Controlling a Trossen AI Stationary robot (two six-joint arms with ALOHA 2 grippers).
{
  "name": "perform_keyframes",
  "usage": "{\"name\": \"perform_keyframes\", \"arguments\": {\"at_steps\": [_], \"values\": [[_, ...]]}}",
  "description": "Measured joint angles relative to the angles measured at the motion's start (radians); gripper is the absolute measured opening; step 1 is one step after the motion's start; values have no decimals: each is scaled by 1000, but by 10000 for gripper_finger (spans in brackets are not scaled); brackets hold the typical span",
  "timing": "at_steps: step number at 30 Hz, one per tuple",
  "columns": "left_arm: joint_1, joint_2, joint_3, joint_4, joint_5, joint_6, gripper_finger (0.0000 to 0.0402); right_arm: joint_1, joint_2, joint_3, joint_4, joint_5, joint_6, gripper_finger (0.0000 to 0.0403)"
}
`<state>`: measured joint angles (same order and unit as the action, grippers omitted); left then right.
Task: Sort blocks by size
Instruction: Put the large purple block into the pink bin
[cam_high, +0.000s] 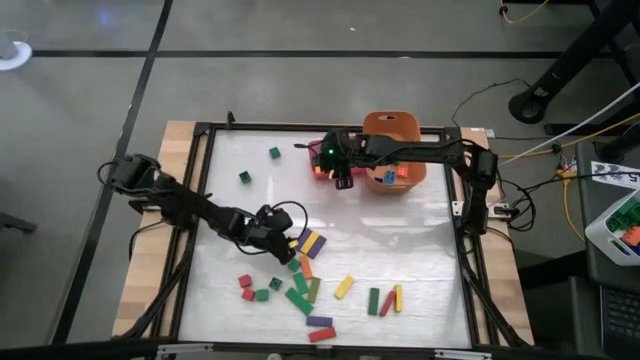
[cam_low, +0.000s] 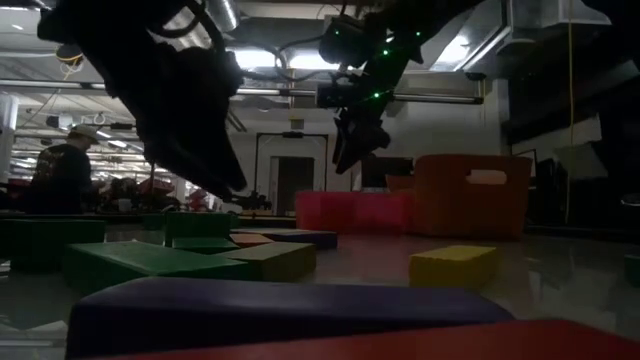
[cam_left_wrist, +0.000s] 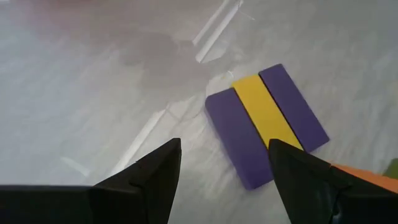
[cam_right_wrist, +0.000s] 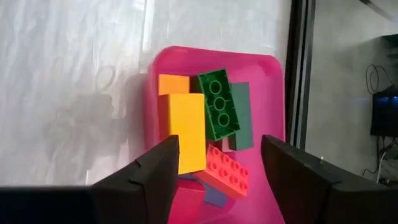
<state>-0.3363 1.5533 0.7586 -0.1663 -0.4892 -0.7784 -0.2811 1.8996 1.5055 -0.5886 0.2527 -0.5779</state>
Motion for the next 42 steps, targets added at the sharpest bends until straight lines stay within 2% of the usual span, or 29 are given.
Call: {"name": "perform_keyframes", "arguments": {"at_steps": [6, 13, 21, 25, 42], "values": [[0, 79, 0, 103, 19, 35, 227, 0, 0, 0, -23, -1, -6, 227], [-2, 141, 1, 113, 18, 20, 227, 0, 0, 0, -52, -10, -6, 227], [2, 154, 4, 103, 7, 26, 227, 19, 0, 0, -125, -7, -2, 227], [21, 152, 4, 99, 6, 74, 227, 64, 0, 0, -150, -2, -2, 227], [57, 155, 25, 92, 6, 79, 227, 321, 0, 0, -231, 0, 3, 227]]}}
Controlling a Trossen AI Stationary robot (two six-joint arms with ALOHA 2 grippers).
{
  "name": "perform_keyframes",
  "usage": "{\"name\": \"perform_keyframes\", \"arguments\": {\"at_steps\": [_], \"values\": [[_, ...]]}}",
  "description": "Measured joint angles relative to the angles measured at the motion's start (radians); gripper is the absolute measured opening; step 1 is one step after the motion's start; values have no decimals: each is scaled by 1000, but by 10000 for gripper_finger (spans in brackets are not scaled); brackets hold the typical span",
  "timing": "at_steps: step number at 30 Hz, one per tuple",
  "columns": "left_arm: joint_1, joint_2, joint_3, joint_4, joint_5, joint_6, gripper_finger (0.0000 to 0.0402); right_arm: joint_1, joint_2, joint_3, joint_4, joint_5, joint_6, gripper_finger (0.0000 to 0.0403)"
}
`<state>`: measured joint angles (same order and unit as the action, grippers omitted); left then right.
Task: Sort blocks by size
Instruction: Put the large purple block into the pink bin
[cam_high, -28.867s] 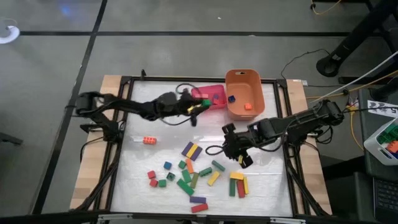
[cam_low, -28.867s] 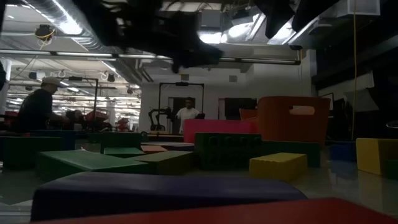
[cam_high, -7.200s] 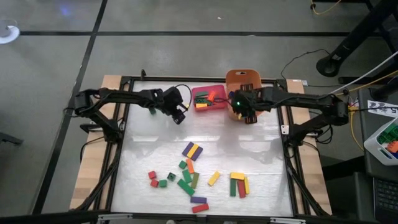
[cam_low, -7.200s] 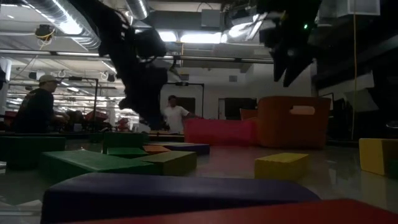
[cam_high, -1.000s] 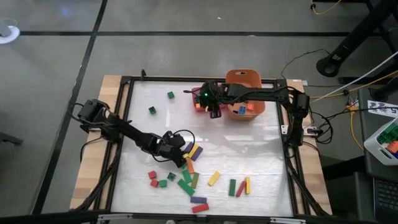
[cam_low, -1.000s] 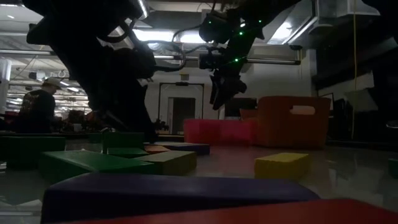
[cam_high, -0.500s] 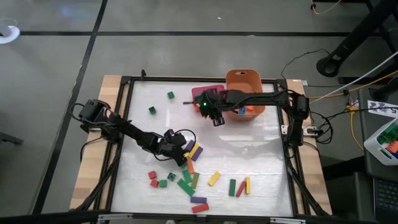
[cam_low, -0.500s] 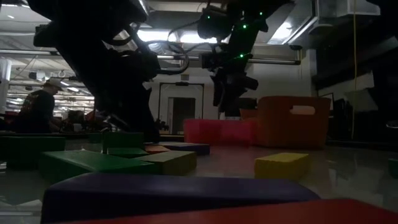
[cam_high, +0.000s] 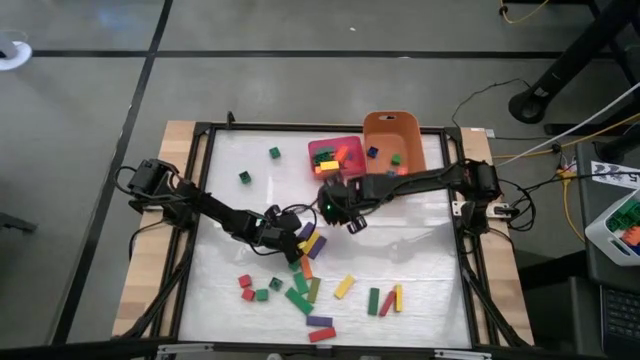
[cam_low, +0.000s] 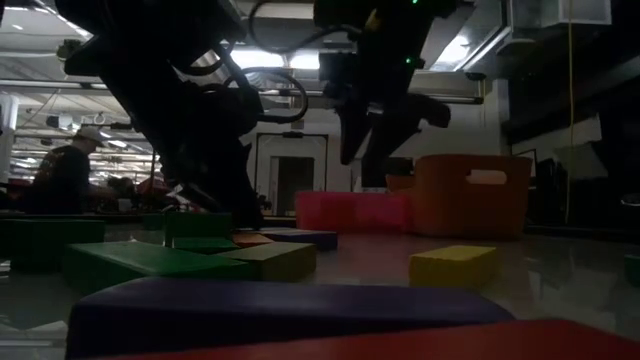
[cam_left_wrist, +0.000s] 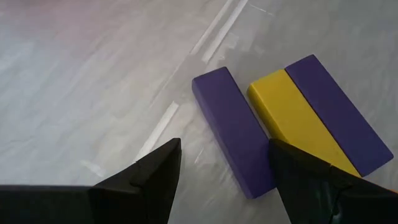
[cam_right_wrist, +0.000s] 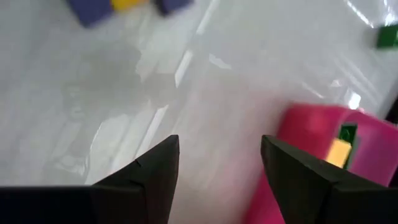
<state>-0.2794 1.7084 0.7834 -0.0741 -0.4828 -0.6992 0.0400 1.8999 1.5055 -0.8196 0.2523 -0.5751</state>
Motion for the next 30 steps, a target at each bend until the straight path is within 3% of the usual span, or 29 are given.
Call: {"name": "perform_keyframes", "arguments": {"at_steps": [16, 30], "values": [[0, 1, 0, 9, 0, -87, 227, 193, 0, 0, 3, 0, 2, 227], [0, 1, 1, 67, 0, -103, 227, 237, 0, 0, 6, 0, 2, 227]]}}
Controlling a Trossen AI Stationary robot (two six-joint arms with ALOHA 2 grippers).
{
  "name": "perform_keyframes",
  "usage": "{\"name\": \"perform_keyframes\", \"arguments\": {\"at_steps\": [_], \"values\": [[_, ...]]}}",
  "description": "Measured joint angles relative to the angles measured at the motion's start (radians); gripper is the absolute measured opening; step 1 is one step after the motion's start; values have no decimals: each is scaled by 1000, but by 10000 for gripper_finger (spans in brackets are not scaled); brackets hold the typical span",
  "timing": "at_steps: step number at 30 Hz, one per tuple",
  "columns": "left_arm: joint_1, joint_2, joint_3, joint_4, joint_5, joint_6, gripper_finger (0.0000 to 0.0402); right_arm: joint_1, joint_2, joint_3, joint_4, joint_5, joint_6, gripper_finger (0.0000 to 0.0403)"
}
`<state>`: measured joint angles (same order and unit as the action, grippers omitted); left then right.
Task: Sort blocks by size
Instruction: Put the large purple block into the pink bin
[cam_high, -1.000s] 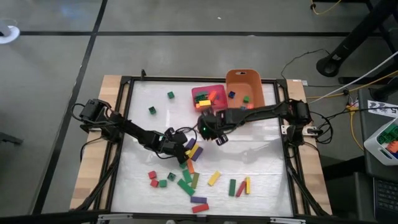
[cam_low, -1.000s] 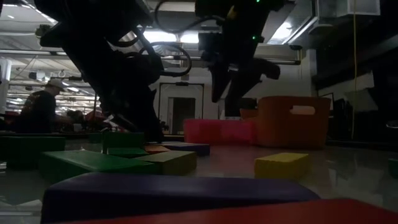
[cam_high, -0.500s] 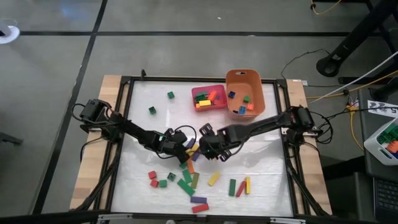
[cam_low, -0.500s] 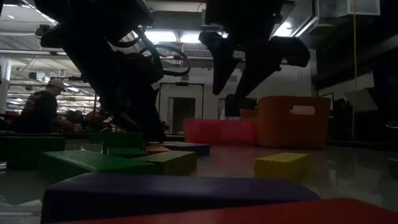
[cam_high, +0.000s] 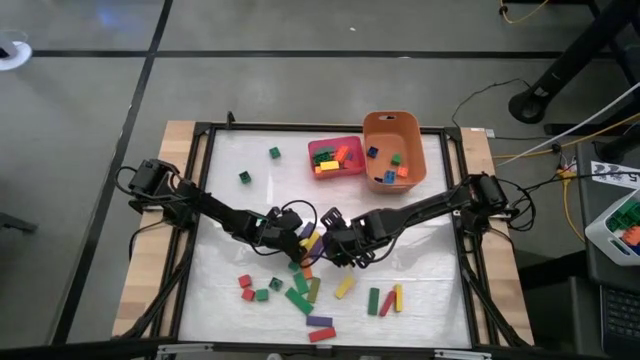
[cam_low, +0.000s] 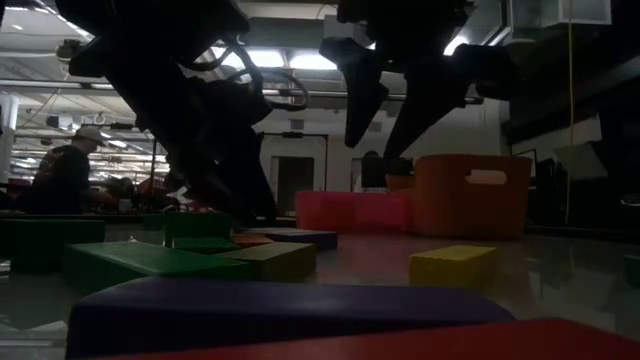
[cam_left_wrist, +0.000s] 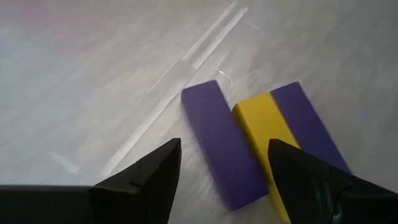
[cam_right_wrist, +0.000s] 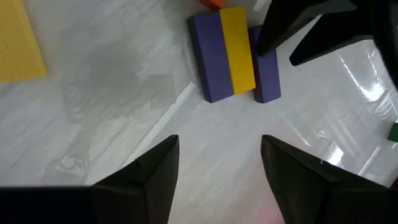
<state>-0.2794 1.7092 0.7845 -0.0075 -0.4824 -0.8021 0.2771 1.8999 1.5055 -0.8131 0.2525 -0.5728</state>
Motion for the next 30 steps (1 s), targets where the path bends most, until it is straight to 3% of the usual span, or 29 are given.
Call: {"name": "perform_keyframes", "arguments": {"at_steps": [18, 30], "values": [[9, 36, 0, -6, -1, -4, 227, -2, 0, 0, -1, 5, 0, 227], [65, 70, 4, -29, -5, 90, 217, 75, 0, 0, -32, -173, 24, 227]]}}
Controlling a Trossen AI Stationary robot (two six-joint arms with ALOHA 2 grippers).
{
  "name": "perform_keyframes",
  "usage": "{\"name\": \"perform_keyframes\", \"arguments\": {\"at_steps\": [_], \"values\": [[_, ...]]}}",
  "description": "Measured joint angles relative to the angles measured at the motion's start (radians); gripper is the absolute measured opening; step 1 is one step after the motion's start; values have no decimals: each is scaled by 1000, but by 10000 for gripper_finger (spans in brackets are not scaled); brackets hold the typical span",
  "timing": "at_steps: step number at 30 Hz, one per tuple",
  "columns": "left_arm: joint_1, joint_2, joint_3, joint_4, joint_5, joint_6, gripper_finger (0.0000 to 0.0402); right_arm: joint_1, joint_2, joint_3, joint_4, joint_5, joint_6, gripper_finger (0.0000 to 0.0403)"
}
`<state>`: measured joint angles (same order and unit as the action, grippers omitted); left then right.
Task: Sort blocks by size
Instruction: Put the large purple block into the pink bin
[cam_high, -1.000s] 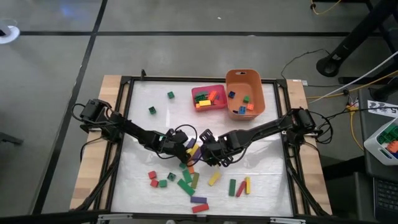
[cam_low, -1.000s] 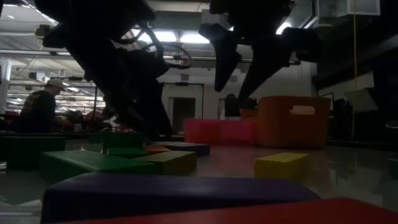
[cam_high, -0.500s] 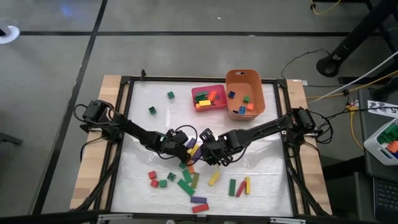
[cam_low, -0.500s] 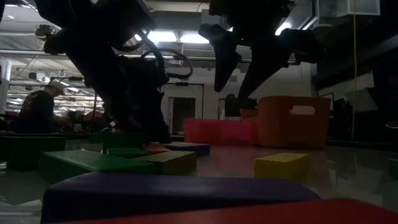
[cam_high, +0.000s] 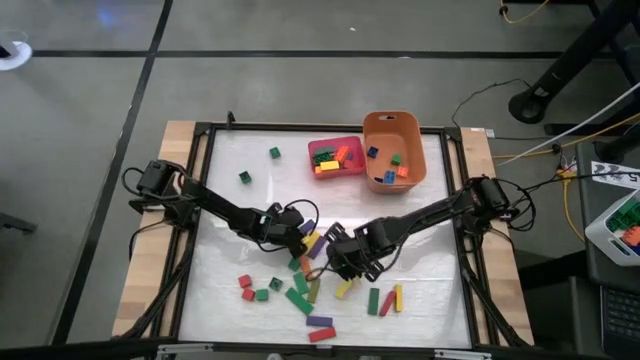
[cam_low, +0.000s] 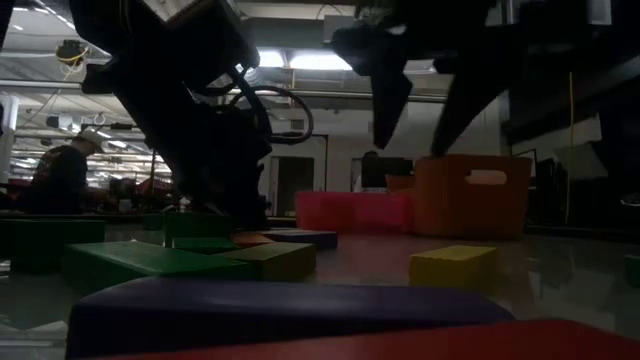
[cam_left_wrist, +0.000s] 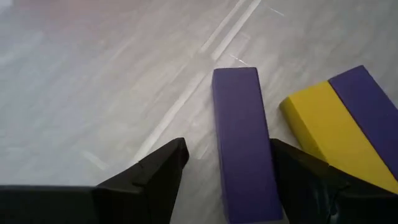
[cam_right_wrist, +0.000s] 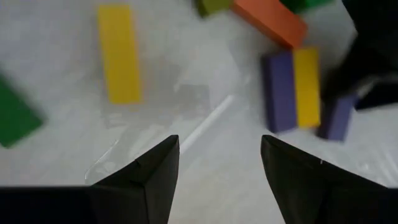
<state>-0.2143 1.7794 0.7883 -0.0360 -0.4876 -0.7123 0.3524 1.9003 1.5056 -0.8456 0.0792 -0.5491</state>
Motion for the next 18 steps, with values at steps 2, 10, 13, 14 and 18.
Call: {"name": "perform_keyframes", "arguments": {"at_steps": [2, 10, 13, 14, 18], "values": [[11, 1, 0, 0, 4, 13, 198, 24, 0, 0, 7, -12, 0, 227], [60, -33, 19, 34, 7, 178, 83, 111, 0, 0, 43, -11, 84, 227], [93, -83, 59, 45, 1, 257, 83, 136, 0, -26, 89, -11, 108, 227], [107, -97, 74, 48, 1, 293, 83, 144, 0, -39, 112, -11, 109, 227], [189, -146, 147, 58, 6, 442, 83, 167, 0, -105, 232, -10, 109, 227]]}}
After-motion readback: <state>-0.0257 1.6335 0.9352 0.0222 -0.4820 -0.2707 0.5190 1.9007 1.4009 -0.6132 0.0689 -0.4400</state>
